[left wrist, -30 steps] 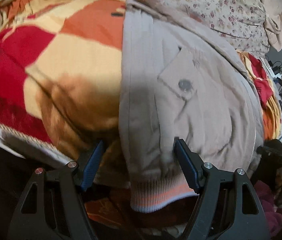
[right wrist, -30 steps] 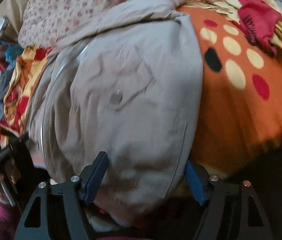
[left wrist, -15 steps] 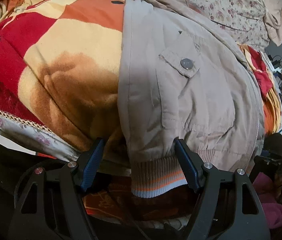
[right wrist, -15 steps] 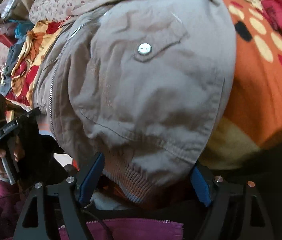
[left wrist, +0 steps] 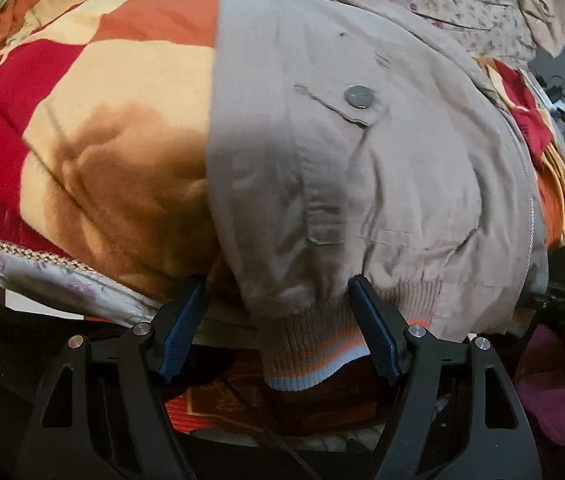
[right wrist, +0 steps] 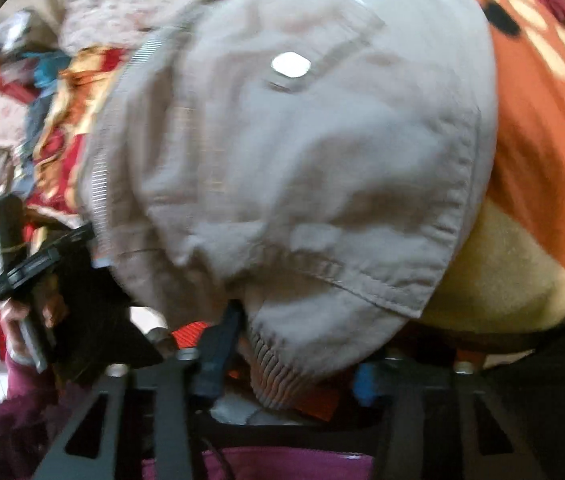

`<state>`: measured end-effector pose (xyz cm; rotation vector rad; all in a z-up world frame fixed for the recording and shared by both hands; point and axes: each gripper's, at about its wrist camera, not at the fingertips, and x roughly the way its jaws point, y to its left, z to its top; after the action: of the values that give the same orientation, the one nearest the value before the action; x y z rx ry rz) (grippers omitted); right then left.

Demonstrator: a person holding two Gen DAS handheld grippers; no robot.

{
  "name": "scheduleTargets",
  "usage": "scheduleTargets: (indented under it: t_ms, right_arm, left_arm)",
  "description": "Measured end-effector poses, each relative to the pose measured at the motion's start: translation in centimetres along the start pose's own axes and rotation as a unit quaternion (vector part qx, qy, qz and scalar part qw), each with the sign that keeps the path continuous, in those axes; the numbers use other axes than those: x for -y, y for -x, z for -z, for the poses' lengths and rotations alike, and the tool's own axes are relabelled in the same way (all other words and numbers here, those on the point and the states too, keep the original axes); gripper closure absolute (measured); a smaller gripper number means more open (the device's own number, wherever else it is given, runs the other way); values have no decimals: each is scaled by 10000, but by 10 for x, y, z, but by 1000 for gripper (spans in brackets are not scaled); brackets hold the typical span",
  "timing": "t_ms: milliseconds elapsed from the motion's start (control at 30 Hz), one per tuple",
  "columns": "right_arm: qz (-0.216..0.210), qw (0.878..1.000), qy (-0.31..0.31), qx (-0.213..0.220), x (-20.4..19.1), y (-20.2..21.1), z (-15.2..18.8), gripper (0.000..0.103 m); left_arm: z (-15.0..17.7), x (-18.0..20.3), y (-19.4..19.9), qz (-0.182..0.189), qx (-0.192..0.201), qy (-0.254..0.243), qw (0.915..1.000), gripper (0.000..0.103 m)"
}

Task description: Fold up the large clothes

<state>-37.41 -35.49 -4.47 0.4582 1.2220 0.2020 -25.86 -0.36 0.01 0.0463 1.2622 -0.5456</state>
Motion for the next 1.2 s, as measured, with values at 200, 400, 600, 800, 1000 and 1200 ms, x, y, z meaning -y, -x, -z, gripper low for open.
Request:
scheduleTargets:
  t_ms: [200,400,600,800,1000,1200]
  right_arm:
    - [-243,9976,281,586,-19,34,-3,80]
    - [-600,9881,330,1378,-30,75,-21,86]
    - [-805,9723,240,2182,-32,110,-60,88]
    - [-633,9542,176,2918,-32,146,-134,88]
    - [103,9495,-109,3133,-11,141,-230,88]
    - [553,9599,-503,2703,36,92,-305,88]
  left_arm:
    - [-10,-18,38,843,296,433,9951,88]
    - [-26,-25,93,1229,1017,483,9860,89]
    - [-65,-29,122,1242,1604,631,9772,89]
    - [-136,-29,140,1096,2166,684,9677,89]
    - [-243,-14,104,736,2325,670,9675,89]
    - [-323,-16,28,262,1946,789,9774,89]
